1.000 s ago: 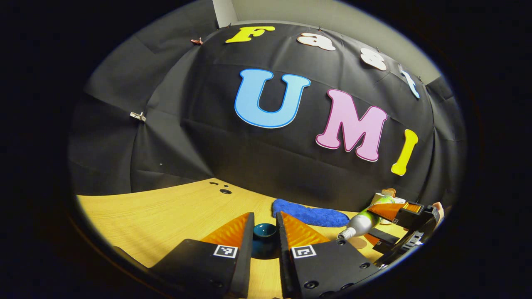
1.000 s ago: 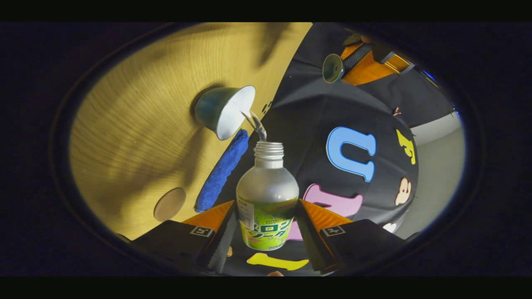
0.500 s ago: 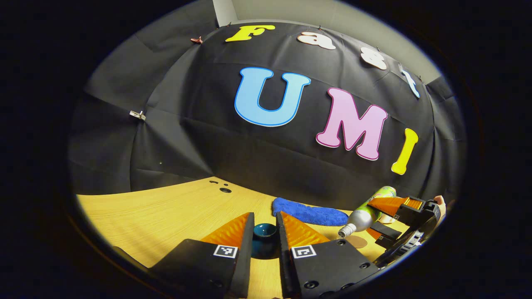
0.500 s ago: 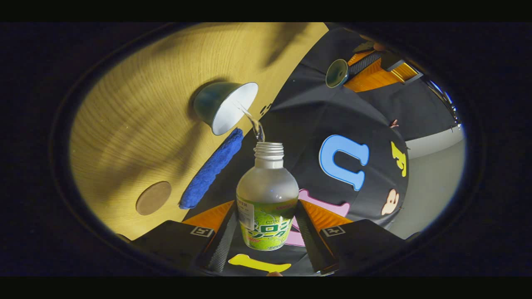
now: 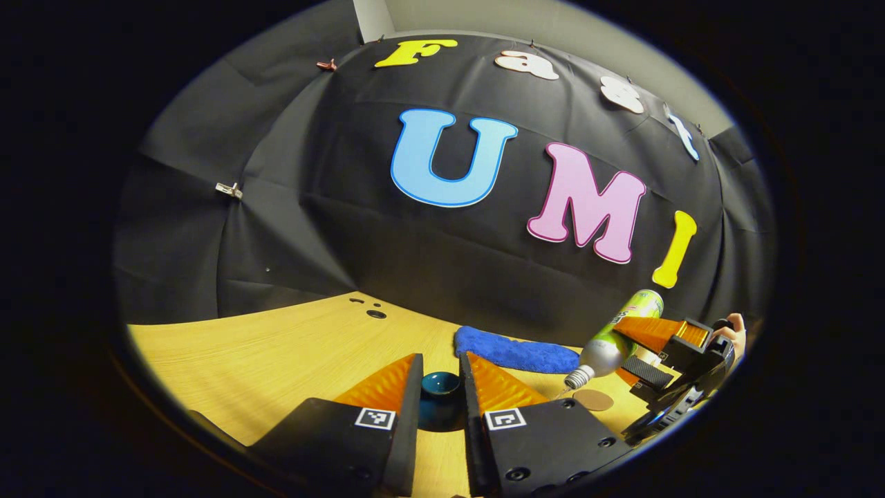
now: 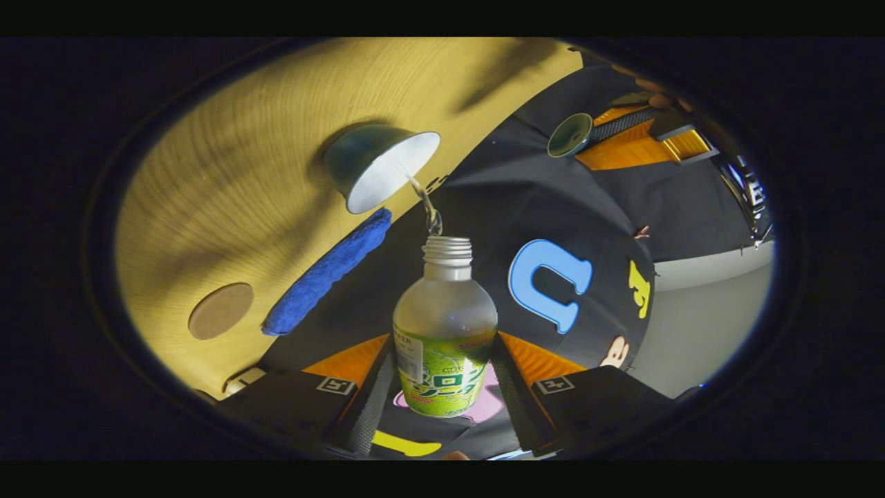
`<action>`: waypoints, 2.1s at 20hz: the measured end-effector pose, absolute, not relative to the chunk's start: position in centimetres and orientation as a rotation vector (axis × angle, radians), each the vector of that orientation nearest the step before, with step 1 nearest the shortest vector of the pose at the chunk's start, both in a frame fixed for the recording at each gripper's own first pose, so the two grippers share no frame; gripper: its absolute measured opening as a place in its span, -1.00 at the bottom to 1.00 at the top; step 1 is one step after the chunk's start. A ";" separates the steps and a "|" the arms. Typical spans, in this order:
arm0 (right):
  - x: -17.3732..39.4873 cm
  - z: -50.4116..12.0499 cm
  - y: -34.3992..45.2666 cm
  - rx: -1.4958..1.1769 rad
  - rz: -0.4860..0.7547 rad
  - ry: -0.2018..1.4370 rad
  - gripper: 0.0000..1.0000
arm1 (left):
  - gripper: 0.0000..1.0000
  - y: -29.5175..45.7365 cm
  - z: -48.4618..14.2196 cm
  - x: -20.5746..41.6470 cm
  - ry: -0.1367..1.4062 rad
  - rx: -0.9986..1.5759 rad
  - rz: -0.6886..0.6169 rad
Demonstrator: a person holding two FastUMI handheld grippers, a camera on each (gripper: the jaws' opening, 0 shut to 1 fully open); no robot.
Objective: Open the teacup lid with one hand, grasp the water bottle and pour water into the teacup with the other hand; after pouring, place the water bottle on the coaster and then close the teacup lid.
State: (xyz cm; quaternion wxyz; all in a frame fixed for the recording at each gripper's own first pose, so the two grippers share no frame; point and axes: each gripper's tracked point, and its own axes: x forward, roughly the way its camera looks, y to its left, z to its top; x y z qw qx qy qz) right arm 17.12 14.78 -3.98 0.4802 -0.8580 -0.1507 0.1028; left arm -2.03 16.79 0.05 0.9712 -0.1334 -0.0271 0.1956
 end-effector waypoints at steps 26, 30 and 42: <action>16.8 -6.5 13.9 -1.656 0.354 -0.124 0.58 | -0.34 17.1 -0.2 -2.3 -0.052 -0.280 0.417; 16.0 -8.0 14.8 -1.190 0.435 0.090 0.58 | -0.34 17.1 -0.5 -2.2 -0.046 -0.283 0.418; 17.5 -5.1 10.9 -0.031 0.404 0.206 0.58 | -0.34 16.1 -0.3 -1.7 -0.041 -0.268 0.399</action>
